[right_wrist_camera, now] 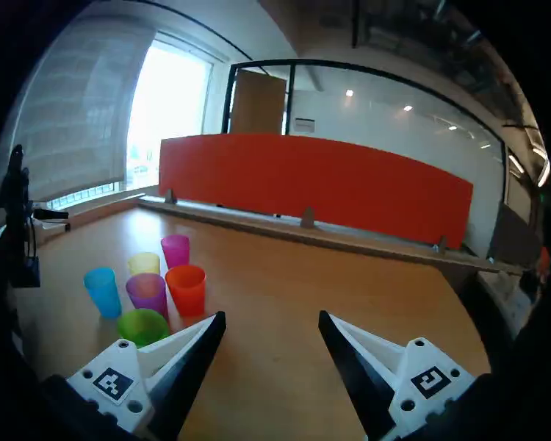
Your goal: Pour water
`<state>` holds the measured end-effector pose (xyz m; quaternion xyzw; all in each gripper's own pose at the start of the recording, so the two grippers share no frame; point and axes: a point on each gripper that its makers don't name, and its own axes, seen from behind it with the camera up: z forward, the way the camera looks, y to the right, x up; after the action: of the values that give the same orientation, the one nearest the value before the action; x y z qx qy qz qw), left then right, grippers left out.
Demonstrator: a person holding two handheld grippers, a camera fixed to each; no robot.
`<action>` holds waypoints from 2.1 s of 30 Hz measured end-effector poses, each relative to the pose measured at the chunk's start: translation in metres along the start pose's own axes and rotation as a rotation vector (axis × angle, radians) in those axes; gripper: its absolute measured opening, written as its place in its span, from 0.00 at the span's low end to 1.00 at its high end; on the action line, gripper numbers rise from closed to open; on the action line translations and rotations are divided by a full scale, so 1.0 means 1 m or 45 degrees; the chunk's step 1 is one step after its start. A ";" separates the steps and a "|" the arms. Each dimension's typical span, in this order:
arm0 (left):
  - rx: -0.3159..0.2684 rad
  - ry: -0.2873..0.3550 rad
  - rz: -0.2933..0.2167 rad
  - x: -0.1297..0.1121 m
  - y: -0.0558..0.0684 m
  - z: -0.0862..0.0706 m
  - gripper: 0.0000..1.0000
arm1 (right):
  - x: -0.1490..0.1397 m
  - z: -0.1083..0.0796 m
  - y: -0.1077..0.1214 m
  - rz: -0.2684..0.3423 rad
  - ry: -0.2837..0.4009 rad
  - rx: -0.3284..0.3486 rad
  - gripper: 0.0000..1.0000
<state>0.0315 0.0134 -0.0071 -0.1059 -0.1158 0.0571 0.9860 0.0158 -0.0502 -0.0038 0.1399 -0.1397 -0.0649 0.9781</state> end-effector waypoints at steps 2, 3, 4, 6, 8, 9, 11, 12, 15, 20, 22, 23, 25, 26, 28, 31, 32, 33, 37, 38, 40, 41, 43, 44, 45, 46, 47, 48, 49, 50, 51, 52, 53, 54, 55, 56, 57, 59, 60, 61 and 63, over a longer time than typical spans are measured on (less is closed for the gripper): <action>0.016 0.020 -0.018 0.003 -0.002 -0.001 0.91 | 0.007 0.000 0.004 0.012 0.034 -0.027 0.98; 0.024 0.031 -0.028 0.005 -0.004 -0.002 0.91 | 0.011 -0.001 0.006 0.019 0.054 -0.042 0.98; 0.033 0.042 -0.038 0.006 -0.006 -0.002 0.91 | 0.015 -0.001 0.008 0.028 0.077 -0.058 0.98; 0.048 0.064 -0.057 0.009 -0.008 -0.004 0.91 | 0.023 -0.003 0.012 0.046 0.123 -0.088 0.98; 0.053 0.082 -0.074 0.011 -0.010 -0.004 0.91 | 0.029 -0.005 0.015 0.063 0.164 -0.111 0.98; 0.054 0.093 -0.080 0.013 -0.010 -0.005 0.91 | 0.032 -0.006 0.016 0.071 0.181 -0.123 0.98; 0.055 0.117 -0.094 0.017 -0.010 -0.007 0.91 | 0.036 -0.008 0.020 0.088 0.217 -0.149 0.98; 0.056 0.130 -0.098 0.019 -0.010 -0.007 0.91 | 0.038 -0.010 0.022 0.098 0.234 -0.161 0.98; 0.062 0.174 -0.109 0.026 -0.010 -0.010 0.91 | 0.046 -0.015 0.026 0.130 0.291 -0.196 0.98; 0.078 0.231 -0.113 0.034 -0.010 -0.015 0.91 | 0.061 -0.026 0.029 0.161 0.397 -0.245 0.98; 0.082 0.254 -0.110 0.038 -0.010 -0.017 0.91 | 0.060 -0.028 0.030 0.164 0.413 -0.256 0.98; 0.084 0.267 -0.108 0.040 -0.010 -0.019 0.91 | 0.060 -0.028 0.030 0.166 0.419 -0.262 0.98; 0.088 0.288 -0.110 0.044 -0.010 -0.021 0.91 | 0.056 -0.028 0.032 0.173 0.414 -0.271 0.98; 0.091 0.300 -0.112 0.046 -0.010 -0.022 0.91 | 0.053 -0.027 0.033 0.178 0.410 -0.276 0.98; 0.097 0.310 -0.119 0.047 -0.011 -0.023 0.91 | 0.050 -0.027 0.035 0.187 0.409 -0.282 0.98; 0.104 0.316 -0.119 0.047 -0.012 -0.024 0.91 | 0.048 -0.027 0.038 0.200 0.414 -0.296 0.98; 0.107 0.316 -0.116 0.046 -0.012 -0.024 0.91 | 0.048 -0.028 0.039 0.204 0.417 -0.302 0.98; 0.112 0.314 -0.109 0.046 -0.013 -0.024 0.91 | 0.048 -0.028 0.039 0.207 0.417 -0.303 0.98; 0.151 0.300 -0.077 0.041 -0.018 -0.025 0.91 | 0.048 -0.028 0.038 0.214 0.413 -0.300 0.98; 0.165 0.296 -0.070 0.039 -0.019 -0.025 0.91 | 0.048 -0.029 0.038 0.214 0.410 -0.300 0.98; 0.178 0.292 -0.077 0.036 -0.020 -0.025 0.91 | 0.046 -0.028 0.039 0.213 0.401 -0.302 0.98; 0.184 0.290 -0.082 0.035 -0.020 -0.024 0.91 | 0.045 -0.028 0.039 0.212 0.395 -0.304 0.98; 0.187 0.298 -0.098 0.035 -0.019 -0.024 0.91 | 0.043 -0.029 0.041 0.213 0.387 -0.311 0.98; 0.187 0.303 -0.108 0.035 -0.019 -0.024 0.90 | 0.043 -0.030 0.042 0.214 0.383 -0.315 0.98; 0.191 0.308 -0.114 0.036 -0.020 -0.024 0.91 | 0.042 -0.030 0.042 0.216 0.379 -0.319 0.98; 0.198 0.313 -0.119 0.036 -0.021 -0.024 0.91 | 0.042 -0.031 0.043 0.219 0.375 -0.324 0.98; 0.205 0.318 -0.124 0.036 -0.022 -0.024 0.91 | 0.041 -0.031 0.044 0.223 0.370 -0.328 0.98; 0.213 0.321 -0.126 0.037 -0.023 -0.024 0.91 | 0.041 -0.032 0.044 0.223 0.367 -0.330 0.97; 0.222 0.324 -0.126 0.037 -0.024 -0.023 0.91 | 0.041 -0.032 0.044 0.221 0.363 -0.331 0.98; 0.231 0.328 -0.126 0.038 -0.026 -0.023 0.91 | 0.041 -0.032 0.044 0.219 0.360 -0.332 0.98; 0.238 0.333 -0.123 0.038 -0.026 -0.023 0.91 | 0.041 -0.032 0.044 0.213 0.356 -0.334 0.98; 0.245 0.338 -0.119 0.039 -0.026 -0.023 0.91 | 0.041 -0.032 0.044 0.207 0.352 -0.335 0.98; 0.252 0.345 -0.115 0.040 -0.026 -0.023 0.91 | 0.040 -0.032 0.043 0.199 0.347 -0.337 0.98; 0.254 0.350 -0.110 0.040 -0.025 -0.023 0.91 | 0.040 -0.032 0.043 0.194 0.343 -0.340 0.98; 0.254 0.354 -0.106 0.040 -0.024 -0.023 0.91 | 0.040 -0.032 0.043 0.190 0.339 -0.344 0.98; 0.253 0.359 -0.101 0.040 -0.022 -0.022 0.91 | 0.039 -0.031 0.043 0.185 0.334 -0.348 0.98; 0.251 0.362 -0.096 0.039 -0.020 -0.022 0.91 | 0.040 -0.032 0.043 0.185 0.332 -0.351 0.98; 0.239 0.362 -0.086 0.037 -0.016 -0.021 0.91 | 0.041 -0.033 0.044 0.192 0.330 -0.356 0.97; 0.238 0.363 -0.084 0.036 -0.014 -0.020 0.91 | 0.042 -0.033 0.044 0.195 0.330 -0.357 0.97; 0.239 0.364 -0.083 0.035 -0.014 -0.020 0.91 | 0.042 -0.034 0.045 0.199 0.330 -0.358 0.97; 0.243 0.365 -0.082 0.032 -0.012 -0.019 0.91 | 0.044 -0.035 0.045 0.204 0.332 -0.361 0.98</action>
<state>0.0684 0.0023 -0.0152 -0.0150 0.0287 0.0205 0.9993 0.0717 -0.0054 -0.0121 -0.0033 -0.0122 0.0126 0.9998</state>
